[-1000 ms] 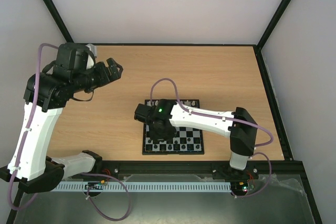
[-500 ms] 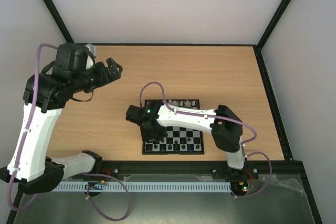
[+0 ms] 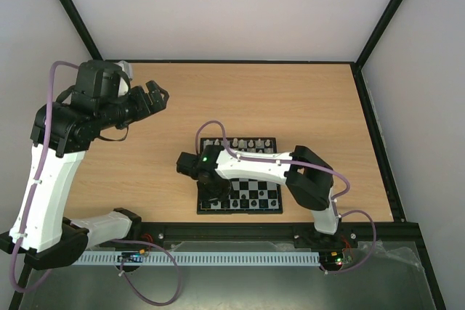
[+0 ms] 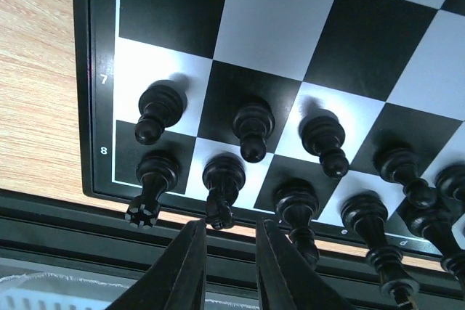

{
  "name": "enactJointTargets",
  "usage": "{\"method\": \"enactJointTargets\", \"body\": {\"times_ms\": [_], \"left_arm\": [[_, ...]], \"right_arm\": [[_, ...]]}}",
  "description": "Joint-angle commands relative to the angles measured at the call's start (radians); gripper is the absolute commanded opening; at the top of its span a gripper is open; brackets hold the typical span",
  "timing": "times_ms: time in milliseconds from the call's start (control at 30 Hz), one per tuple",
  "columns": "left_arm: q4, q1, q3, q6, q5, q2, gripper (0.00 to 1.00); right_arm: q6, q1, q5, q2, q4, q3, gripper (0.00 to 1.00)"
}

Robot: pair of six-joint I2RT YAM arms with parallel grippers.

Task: Set up the chess pieces on the board
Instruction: Adjust the chess piece on the chessboard.

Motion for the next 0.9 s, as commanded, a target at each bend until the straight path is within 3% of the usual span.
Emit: {"method": "enactJointTargets", "body": {"times_ms": [0, 700, 867], "left_arm": [[-0.01, 0.006, -0.01, 0.007, 0.0, -0.005, 0.99], [-0.01, 0.006, -0.009, 0.009, -0.001, 0.0, 0.99], [-0.011, 0.006, -0.011, 0.009, 0.0, -0.002, 0.99]], "right_arm": [[-0.001, 0.013, -0.019, 0.015, -0.007, -0.026, 0.2], [-0.015, 0.013, 0.016, 0.082, -0.045, 0.046, 0.11], [-0.003, 0.012, 0.016, 0.082, -0.05, 0.045, 0.04]]}}
